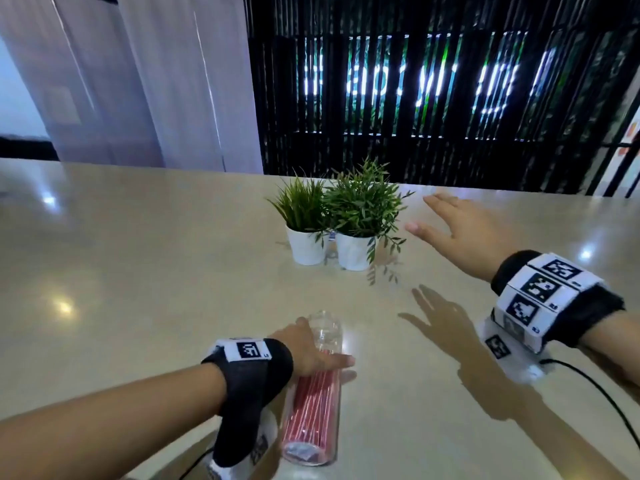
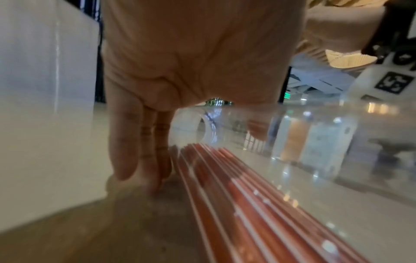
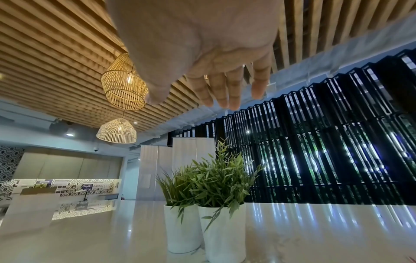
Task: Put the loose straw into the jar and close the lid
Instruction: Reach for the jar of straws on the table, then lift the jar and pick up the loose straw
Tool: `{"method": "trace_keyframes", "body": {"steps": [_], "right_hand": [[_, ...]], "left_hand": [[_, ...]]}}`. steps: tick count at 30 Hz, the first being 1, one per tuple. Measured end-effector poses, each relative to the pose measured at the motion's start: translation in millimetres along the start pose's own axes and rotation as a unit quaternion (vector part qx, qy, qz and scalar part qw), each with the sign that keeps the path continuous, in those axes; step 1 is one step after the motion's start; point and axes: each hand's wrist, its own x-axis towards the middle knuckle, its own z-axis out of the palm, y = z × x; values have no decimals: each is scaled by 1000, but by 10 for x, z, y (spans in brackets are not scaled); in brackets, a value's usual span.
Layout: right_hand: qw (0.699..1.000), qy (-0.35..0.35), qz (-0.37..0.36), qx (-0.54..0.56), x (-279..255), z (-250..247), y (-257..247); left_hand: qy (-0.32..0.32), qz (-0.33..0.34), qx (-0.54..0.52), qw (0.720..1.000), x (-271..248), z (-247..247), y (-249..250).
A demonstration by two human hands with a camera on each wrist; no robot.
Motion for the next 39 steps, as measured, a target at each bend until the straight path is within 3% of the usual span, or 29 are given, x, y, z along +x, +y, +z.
{"method": "trace_keyframes", "body": {"steps": [4,6,9,11,19,25,31,39], "right_hand": [[1000,-4,-3,11,23,102,19],[1000,-5,4,15,17,164,42],[1000,1,13,12,-38,156,58],[1000,0,21,14,-69,144,70],[996,40,58,46,-181,16,190],[987,54,119,96,-323,-61,451],[974,45,203,87,-358,-80,963],[969,48,238,55,-257,139,1434]], "left_hand": [[-30,-35,-124,991,54,28,-54],[-27,-17,-129,991,41,14,-26],[28,36,-103,994,-32,-136,115],[56,72,-141,986,-101,-283,244],[97,180,-390,898,-98,-514,627],[45,205,-495,843,2,-443,794],[39,246,-511,823,164,-474,1018],[14,260,-514,817,516,-402,1318]]}}
